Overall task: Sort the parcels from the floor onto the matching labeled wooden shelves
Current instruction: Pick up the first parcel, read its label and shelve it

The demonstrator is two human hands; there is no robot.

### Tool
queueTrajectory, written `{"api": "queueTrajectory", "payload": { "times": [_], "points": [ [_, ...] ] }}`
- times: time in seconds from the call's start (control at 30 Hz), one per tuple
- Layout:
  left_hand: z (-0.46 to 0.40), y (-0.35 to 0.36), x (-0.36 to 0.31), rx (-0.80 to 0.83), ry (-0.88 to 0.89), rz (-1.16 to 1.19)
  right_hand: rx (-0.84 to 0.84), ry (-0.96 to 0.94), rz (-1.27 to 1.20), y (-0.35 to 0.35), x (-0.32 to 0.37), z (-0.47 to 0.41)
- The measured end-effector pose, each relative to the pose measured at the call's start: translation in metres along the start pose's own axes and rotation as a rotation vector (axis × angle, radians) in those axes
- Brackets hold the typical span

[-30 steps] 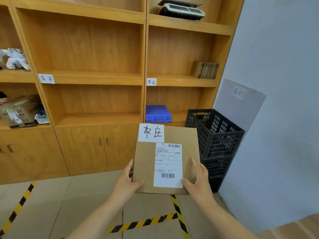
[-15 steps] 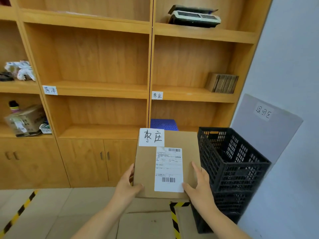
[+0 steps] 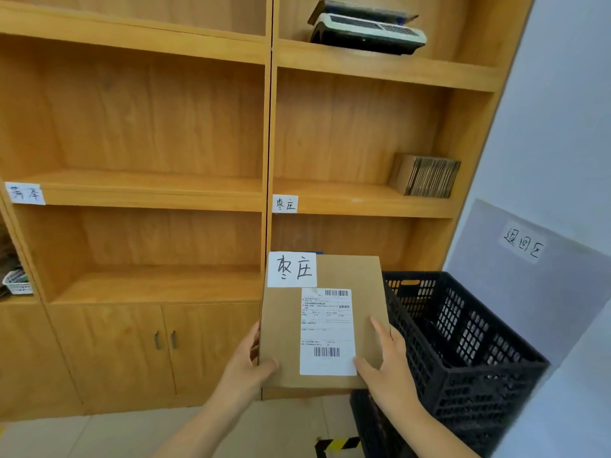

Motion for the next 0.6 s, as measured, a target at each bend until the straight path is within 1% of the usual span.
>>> {"api": "queueTrajectory", "payload": {
  "times": [0.13, 0.27, 0.47, 0.6],
  "points": [
    [-0.074, -0.014, -0.002, -0.036, -0.02, -0.071, -0.024, -0.017, -0.001, 0.016, 0.005, -0.067],
    [-0.141, -0.024, -0.001, -0.013, -0.014, -0.087, -0.058, -0.037, -0.023, 0.034, 0.0, -0.123],
    [-0.217, -0.018, -0.013, -0.012, 0.016, -0.116, -0.072, -0.029, -0.011, 0.037, -0.01, -0.194],
    [-0.264, -0.008, -0.02, -0.049, 0.026, -0.115, -0.085, -0.049, -0.049, 0.037, -0.015, -0.247]
  ]
}}
Point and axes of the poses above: each hand's wrist, its own z-axis away from the middle knuckle, its own y-axis out of the palm, x = y × z, the point moved 2 cm from there along -z, towards the middle knuckle, and after that the axes turned 14 degrees about -z, right-handed, at the moved point
